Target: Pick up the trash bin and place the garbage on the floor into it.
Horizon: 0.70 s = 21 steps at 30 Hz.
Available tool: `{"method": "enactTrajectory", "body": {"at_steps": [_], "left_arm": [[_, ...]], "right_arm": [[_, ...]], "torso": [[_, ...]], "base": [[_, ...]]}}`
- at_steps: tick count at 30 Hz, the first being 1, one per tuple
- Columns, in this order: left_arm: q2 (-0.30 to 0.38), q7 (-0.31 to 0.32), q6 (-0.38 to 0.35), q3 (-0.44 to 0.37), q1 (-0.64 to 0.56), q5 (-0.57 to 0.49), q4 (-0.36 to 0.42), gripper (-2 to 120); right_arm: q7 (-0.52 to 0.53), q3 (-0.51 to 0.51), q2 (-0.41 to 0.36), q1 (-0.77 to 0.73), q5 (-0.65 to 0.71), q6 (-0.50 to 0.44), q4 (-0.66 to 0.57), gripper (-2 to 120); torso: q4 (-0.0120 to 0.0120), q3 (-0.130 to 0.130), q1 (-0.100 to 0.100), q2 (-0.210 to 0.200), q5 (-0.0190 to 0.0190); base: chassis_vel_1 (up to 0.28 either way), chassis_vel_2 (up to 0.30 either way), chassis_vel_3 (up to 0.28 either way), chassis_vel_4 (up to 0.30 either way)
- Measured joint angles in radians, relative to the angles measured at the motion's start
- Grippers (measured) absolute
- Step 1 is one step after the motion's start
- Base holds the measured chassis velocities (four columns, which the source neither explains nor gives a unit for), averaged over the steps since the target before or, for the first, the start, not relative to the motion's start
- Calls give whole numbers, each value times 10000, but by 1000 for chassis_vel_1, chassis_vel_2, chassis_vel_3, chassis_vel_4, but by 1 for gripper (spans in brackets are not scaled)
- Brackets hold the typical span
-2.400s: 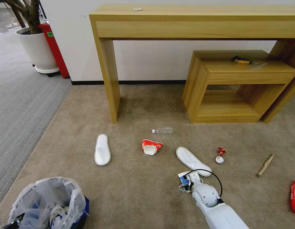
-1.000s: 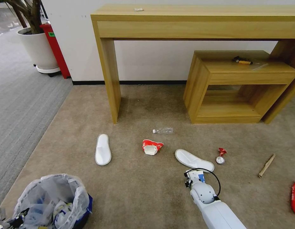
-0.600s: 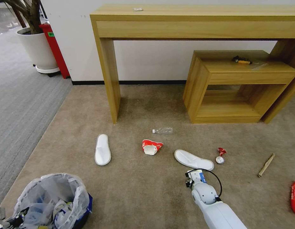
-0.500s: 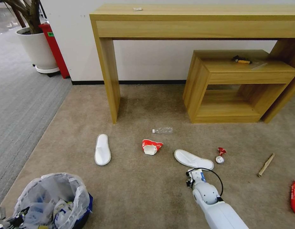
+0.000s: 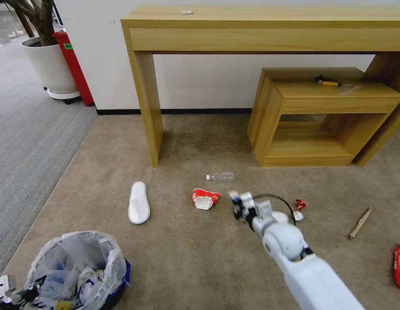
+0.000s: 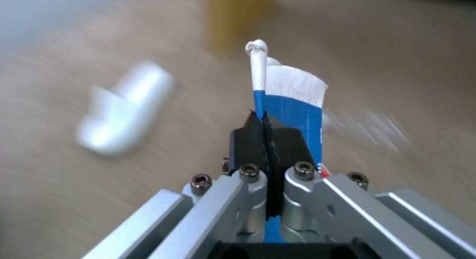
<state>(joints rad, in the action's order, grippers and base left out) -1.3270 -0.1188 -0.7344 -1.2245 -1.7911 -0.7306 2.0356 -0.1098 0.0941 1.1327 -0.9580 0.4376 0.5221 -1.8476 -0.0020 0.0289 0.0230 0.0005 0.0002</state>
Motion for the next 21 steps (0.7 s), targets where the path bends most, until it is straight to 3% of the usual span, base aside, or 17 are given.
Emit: {"method": "enactTrajectory", "body": {"at_steps": [5,10,21], "left_arm": [[209,191,-1,202,374,-1,-128,0],[328,214,-9,235,416,24,-284,0],[357,399,-14,454,604,4,-249,0]], "right_arm": [[-1264,-1780,13,2616,1854,-355,11,0],[-1953,-3815,1094,4592,3875,-220,-16,0],[-1494,-6342,2221,5154,5873,514,67,0]], "torso": [[0,1,1,1,-2],[4,-1,0,0,-4],[0,-1,-1,0,-3]], "base": [[0,0,0,0],[0,0,0,0],[0,0,0,0]]}}
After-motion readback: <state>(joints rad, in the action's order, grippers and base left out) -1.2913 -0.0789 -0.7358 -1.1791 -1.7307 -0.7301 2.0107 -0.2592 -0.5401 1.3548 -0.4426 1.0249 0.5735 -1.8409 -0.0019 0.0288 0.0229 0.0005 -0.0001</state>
